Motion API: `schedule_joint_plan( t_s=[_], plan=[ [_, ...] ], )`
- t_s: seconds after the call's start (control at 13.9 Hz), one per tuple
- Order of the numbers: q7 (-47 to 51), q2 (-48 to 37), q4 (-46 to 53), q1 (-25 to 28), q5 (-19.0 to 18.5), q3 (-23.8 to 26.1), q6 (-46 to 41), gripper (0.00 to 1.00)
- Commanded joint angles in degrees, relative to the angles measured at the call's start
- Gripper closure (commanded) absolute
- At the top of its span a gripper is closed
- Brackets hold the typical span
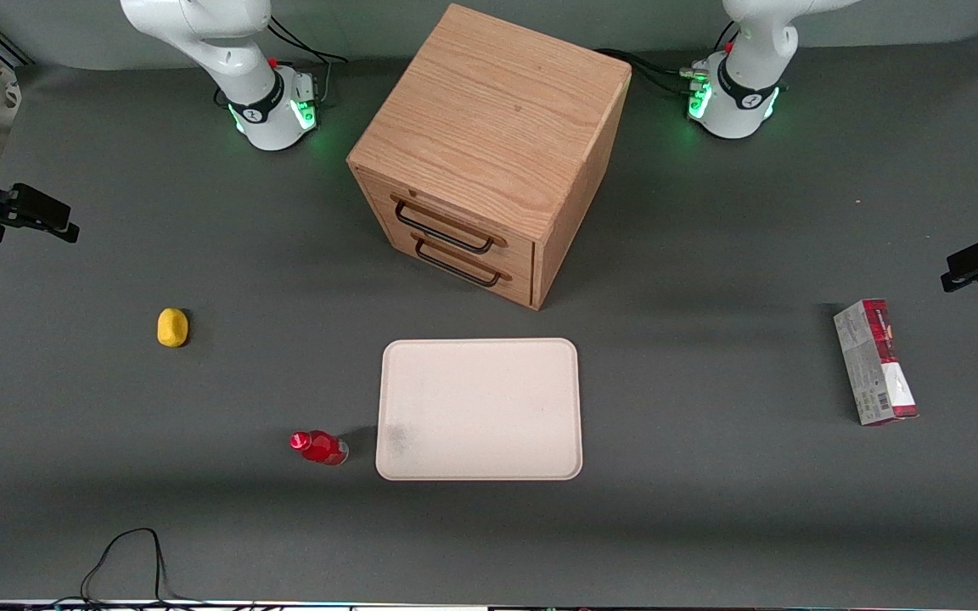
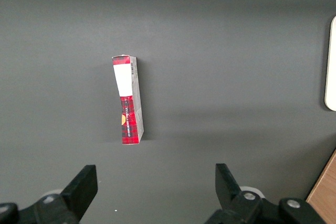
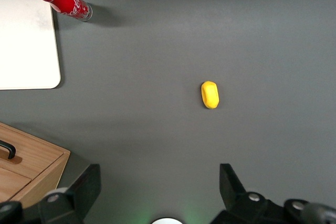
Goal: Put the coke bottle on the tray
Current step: 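Lift the right gripper off its rest and swing it out over the table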
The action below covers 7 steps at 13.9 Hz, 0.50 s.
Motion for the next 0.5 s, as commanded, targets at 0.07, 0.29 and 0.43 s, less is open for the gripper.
schedule_joint_plan(
  t_s=[0.07,0.29,0.43],
  plan=[
    [-0.95,-0.6,-0.12,0.36,-0.68,-0.34,-0.59,0.0],
    [-0.95,-0.43,0.06,0.27,-0.68,-0.34,-0.59,0.0],
    [-0.95,-0.43,-0.03,0.36,-0.68,-0.26,-0.59,0.0]
  ],
)
